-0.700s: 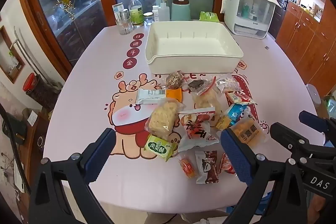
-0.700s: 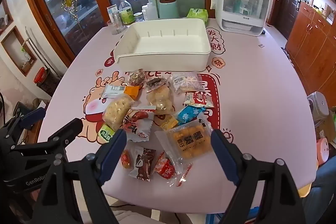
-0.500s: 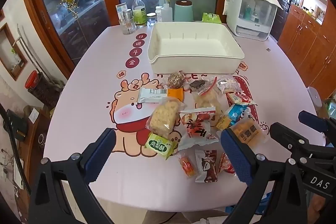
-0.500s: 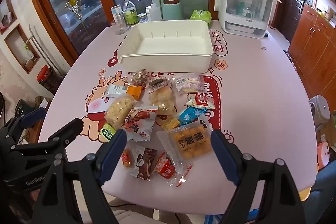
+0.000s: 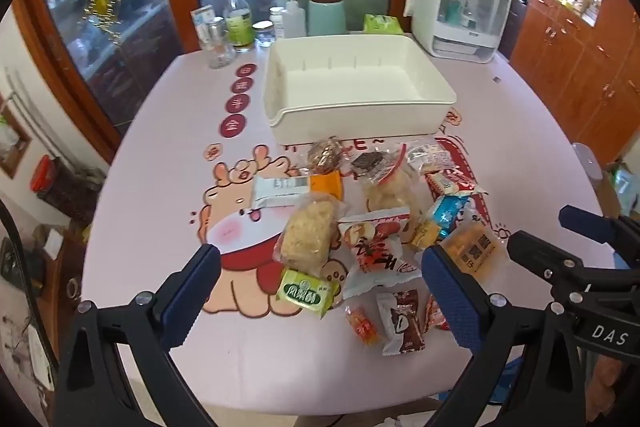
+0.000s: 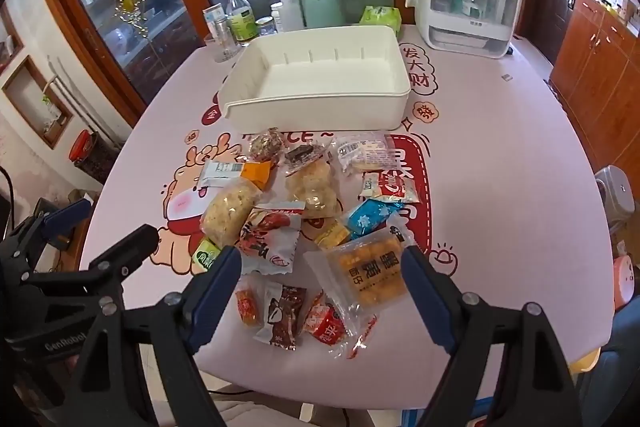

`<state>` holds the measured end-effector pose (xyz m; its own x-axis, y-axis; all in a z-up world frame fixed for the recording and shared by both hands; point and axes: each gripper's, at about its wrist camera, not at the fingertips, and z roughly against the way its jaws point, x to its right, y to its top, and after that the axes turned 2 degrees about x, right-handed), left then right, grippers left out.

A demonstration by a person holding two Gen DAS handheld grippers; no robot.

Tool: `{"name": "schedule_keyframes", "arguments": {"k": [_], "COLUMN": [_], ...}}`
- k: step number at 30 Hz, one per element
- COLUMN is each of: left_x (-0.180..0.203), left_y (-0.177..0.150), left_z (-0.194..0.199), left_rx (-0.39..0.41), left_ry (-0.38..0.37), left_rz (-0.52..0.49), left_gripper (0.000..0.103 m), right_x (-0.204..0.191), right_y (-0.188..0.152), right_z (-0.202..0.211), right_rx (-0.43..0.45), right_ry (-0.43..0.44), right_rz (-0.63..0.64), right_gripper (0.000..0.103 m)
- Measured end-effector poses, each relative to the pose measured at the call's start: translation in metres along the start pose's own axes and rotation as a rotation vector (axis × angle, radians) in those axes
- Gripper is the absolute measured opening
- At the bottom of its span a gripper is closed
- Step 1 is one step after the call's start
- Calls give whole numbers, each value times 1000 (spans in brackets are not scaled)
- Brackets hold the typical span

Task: Organize snacks
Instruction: 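Reach both grippers toward the snack pile in front of the tray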

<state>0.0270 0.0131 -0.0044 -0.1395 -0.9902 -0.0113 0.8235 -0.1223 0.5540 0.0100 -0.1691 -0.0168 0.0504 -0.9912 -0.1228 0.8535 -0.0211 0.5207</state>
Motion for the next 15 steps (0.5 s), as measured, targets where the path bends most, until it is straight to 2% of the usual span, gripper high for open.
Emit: {"name": "schedule_keyframes", "arguments": {"k": [1,2,5,8,12,15], "left_x": [-2,-5,-19,-35,-52,-63], "left_y": [4,6,18,29,31,29], "left_z": [-2,-4,-16,-32,-55,-82], "left_rx": [21,28,-9,-26,-43,-94], "left_ry": [4,-28,-61,-42,-64,-107], "left_rz": [-15,-8,-29,-66,-88,-103], "left_gripper": [100,100,100,100,100,100], "right_x": [0,0,0,1,1,-3], "right_y": [2,4,8,15,24,28], "right_z": [-2,-4,-10,-22,-44,-66], "right_rx": [-5,-9,-19,-44,-86,-125], "right_ry": [-9,-13,-32,-38,-32,-24], "right_rz": [-7,-12,-36,-67,-105,-119], "right_gripper": [83,83,83,82,82,82]}}
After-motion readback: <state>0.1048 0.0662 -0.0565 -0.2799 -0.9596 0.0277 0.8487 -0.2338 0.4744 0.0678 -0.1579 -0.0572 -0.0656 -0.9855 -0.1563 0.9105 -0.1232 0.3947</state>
